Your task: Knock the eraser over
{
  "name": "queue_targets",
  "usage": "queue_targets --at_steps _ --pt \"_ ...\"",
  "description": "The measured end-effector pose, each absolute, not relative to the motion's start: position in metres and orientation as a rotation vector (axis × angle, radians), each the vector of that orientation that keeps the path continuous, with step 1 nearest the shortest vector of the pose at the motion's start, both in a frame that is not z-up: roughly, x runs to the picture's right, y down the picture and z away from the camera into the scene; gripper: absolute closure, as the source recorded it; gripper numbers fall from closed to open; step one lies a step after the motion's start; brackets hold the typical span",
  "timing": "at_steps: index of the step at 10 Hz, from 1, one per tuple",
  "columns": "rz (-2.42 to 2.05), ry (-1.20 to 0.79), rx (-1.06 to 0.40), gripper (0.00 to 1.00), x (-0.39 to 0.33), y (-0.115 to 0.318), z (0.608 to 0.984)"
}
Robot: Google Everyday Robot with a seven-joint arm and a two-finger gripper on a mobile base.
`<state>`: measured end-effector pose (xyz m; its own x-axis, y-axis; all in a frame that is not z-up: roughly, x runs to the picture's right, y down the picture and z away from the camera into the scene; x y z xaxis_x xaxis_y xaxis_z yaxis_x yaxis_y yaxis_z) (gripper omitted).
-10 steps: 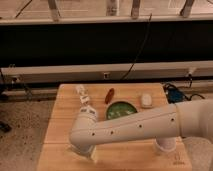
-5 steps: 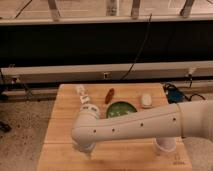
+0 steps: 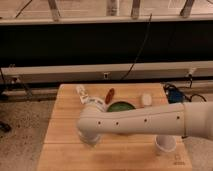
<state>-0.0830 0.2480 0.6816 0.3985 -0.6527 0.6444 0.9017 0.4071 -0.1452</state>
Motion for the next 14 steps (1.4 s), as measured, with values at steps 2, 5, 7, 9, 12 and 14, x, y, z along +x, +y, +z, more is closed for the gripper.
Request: queue_targets --at_steps 2,5,7,9,12,14 --pt "-1.044 -0.541 -0.526 1.0 -0.077 0.241 0.695" --pt "-1.065 -0.557 -0.513 1.0 -0.087 0.226 0.721" --pt "-1.074 -0.57 -0.502 1.0 -0.096 0.218 0.733" --pt "-1.088 -0.591 -0.482 1.0 -0.113 0.208 0.742" --pt "-1.126 -0.636 -0.451 1.0 -0.154 0.194 0.752" --pt "-1.146 -0.663 -0.44 1.0 -0.166 0.188 0.755"
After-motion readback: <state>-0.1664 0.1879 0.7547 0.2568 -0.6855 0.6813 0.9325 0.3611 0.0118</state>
